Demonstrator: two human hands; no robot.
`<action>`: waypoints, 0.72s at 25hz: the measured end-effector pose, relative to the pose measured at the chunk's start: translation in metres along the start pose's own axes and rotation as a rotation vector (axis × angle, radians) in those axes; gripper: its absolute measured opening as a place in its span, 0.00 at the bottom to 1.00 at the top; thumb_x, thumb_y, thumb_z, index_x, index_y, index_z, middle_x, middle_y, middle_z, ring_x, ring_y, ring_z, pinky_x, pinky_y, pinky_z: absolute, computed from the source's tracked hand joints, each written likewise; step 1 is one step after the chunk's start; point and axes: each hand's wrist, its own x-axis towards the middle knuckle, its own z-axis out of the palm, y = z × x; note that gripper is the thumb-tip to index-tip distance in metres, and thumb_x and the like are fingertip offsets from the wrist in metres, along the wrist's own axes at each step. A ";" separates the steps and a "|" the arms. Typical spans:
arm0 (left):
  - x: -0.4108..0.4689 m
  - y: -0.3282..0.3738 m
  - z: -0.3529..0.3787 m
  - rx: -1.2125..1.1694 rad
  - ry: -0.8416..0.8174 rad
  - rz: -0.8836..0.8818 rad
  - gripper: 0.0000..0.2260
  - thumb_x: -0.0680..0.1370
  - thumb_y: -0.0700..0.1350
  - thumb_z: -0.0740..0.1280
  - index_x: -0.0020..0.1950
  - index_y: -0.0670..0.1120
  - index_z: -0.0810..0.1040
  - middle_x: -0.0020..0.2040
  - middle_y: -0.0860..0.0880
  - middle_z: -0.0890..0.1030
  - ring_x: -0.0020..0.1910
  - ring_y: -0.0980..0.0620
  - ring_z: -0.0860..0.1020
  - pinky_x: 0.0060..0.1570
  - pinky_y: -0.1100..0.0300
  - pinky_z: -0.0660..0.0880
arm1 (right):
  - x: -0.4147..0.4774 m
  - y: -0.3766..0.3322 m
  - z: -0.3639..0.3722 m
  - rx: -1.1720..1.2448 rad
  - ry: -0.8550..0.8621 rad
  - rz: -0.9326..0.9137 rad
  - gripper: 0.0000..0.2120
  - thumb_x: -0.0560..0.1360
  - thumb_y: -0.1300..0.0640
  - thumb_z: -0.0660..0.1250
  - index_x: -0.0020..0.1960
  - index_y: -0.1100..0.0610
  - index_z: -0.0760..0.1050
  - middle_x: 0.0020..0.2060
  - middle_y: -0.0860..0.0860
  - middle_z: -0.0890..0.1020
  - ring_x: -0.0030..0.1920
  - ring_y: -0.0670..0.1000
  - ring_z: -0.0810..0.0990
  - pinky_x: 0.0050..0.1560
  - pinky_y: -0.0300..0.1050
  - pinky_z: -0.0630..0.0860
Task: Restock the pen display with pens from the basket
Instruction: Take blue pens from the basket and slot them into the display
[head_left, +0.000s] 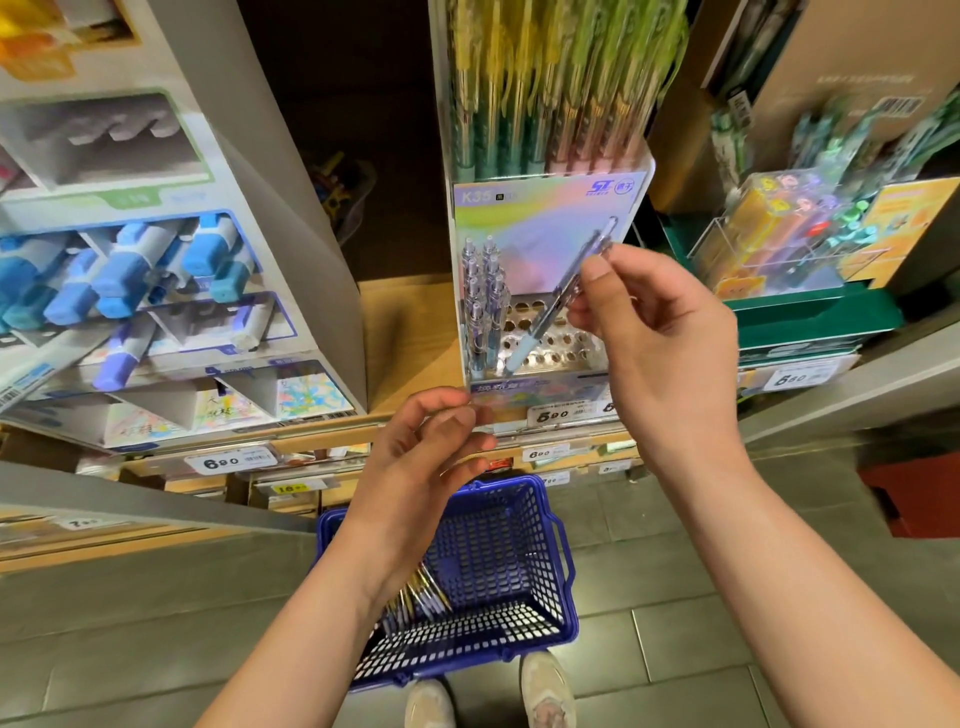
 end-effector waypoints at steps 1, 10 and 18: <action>-0.001 -0.001 -0.001 -0.004 0.006 -0.006 0.09 0.74 0.42 0.73 0.54 0.46 0.81 0.52 0.43 0.86 0.46 0.48 0.83 0.47 0.59 0.80 | 0.002 0.001 0.001 -0.007 0.010 -0.039 0.04 0.79 0.60 0.69 0.53 0.55 0.82 0.43 0.53 0.85 0.43 0.49 0.84 0.48 0.43 0.82; 0.003 -0.003 -0.003 0.041 -0.005 0.009 0.13 0.73 0.43 0.75 0.57 0.46 0.79 0.52 0.45 0.86 0.46 0.49 0.81 0.46 0.61 0.79 | -0.007 0.027 0.019 -0.420 -0.104 -0.322 0.06 0.76 0.57 0.74 0.53 0.54 0.84 0.43 0.43 0.83 0.43 0.42 0.83 0.47 0.34 0.79; 0.005 -0.001 -0.006 0.010 0.042 -0.007 0.10 0.76 0.46 0.68 0.56 0.44 0.79 0.47 0.43 0.82 0.43 0.47 0.80 0.47 0.55 0.74 | -0.011 0.036 0.020 -0.552 -0.171 -0.311 0.05 0.75 0.57 0.75 0.51 0.55 0.84 0.41 0.46 0.84 0.40 0.43 0.82 0.45 0.31 0.78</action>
